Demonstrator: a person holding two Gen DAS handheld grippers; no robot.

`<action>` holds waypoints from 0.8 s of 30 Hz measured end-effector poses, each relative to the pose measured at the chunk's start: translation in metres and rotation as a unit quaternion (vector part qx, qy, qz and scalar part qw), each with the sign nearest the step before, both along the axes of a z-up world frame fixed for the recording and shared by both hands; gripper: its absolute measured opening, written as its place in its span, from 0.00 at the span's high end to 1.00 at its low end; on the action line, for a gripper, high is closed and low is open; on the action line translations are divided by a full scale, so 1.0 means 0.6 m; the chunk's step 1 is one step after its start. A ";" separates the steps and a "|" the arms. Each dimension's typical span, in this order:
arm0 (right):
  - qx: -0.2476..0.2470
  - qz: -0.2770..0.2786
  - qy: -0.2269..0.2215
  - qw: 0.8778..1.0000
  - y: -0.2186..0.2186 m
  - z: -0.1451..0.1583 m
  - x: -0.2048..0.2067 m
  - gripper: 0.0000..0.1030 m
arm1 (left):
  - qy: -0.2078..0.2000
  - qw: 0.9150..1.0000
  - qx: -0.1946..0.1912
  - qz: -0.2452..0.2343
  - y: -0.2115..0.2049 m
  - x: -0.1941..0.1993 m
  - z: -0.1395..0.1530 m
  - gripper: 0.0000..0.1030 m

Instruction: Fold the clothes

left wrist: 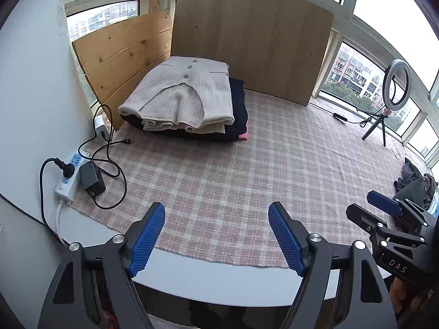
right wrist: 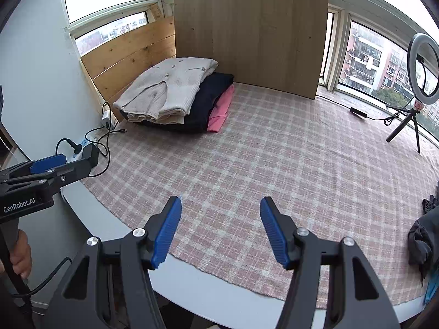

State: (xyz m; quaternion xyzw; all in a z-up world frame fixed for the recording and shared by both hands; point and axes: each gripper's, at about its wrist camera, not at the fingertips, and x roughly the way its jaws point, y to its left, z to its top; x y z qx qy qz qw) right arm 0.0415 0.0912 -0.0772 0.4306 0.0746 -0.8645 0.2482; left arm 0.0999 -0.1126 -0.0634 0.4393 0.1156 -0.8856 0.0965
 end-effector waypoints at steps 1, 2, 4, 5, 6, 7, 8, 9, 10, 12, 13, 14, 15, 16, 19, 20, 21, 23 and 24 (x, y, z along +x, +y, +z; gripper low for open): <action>0.001 0.003 -0.001 1.000 0.004 -0.003 0.003 0.43 | 0.001 1.000 0.000 0.003 0.005 0.004 0.001 0.26; 0.001 0.006 -0.002 1.000 0.008 -0.005 0.005 0.43 | 0.004 1.000 0.003 0.006 0.008 0.008 0.004 0.26; 0.003 0.012 -0.003 1.000 0.015 -0.009 0.010 0.43 | 0.008 1.000 0.007 0.011 0.013 0.016 0.008 0.26; 0.004 0.014 -0.002 1.000 0.017 -0.009 0.012 0.43 | 0.010 1.000 0.006 0.013 0.016 0.019 0.011 0.26; 0.004 0.016 0.000 1.000 0.020 -0.008 0.013 0.43 | 0.011 1.000 0.004 0.016 0.018 0.021 0.014 0.26; 0.003 0.017 0.002 1.000 0.022 -0.007 0.014 0.43 | 0.013 1.000 0.002 0.018 0.021 0.024 0.016 0.26; 0.003 0.019 0.004 1.000 0.024 -0.005 0.014 0.43 | 0.014 1.000 -0.001 0.021 0.023 0.026 0.019 0.26; 0.003 0.020 0.005 1.000 0.026 -0.004 0.014 0.43 | 0.016 1.000 -0.003 0.023 0.025 0.028 0.023 0.26; 0.002 0.022 0.006 1.000 0.027 -0.003 0.014 0.43 | 0.017 1.000 -0.006 0.025 0.027 0.029 0.025 0.26; 0.001 0.025 0.006 1.000 0.029 -0.001 0.014 0.43 | 0.018 0.999 -0.011 0.029 0.031 0.030 0.030 0.23; 0.000 0.027 0.006 1.000 0.030 0.000 0.014 0.43 | 0.019 0.999 -0.015 0.031 0.032 0.031 0.032 0.22; -0.001 0.030 0.006 1.000 0.030 0.001 0.015 0.43 | 0.019 0.999 -0.018 0.034 0.033 0.031 0.034 0.19; -0.001 0.031 0.007 0.999 0.030 0.002 0.015 0.43 | 0.019 0.999 -0.021 0.035 0.034 0.030 0.035 0.18; 0.000 0.033 0.008 0.999 0.030 0.003 0.015 0.43 | 0.019 0.999 -0.023 0.036 0.035 0.030 0.036 0.18; 0.000 0.035 0.008 0.999 0.032 0.003 0.014 0.43 | 0.019 0.999 -0.029 0.037 0.039 0.029 0.039 0.18; 0.000 0.034 0.008 0.999 0.033 0.003 0.013 0.43 | 0.020 0.999 -0.029 0.037 0.040 0.029 0.040 0.17; 0.000 0.032 0.008 0.999 0.035 0.004 0.012 0.43 | 0.020 0.999 -0.027 0.036 0.040 0.028 0.040 0.17; -0.002 0.032 0.007 0.999 0.038 0.004 0.010 0.43 | 0.019 0.999 -0.029 0.038 0.040 0.026 0.040 0.17; -0.002 0.031 0.007 0.999 0.040 0.004 0.009 0.43 | 0.019 0.999 -0.030 0.037 0.041 0.025 0.040 0.17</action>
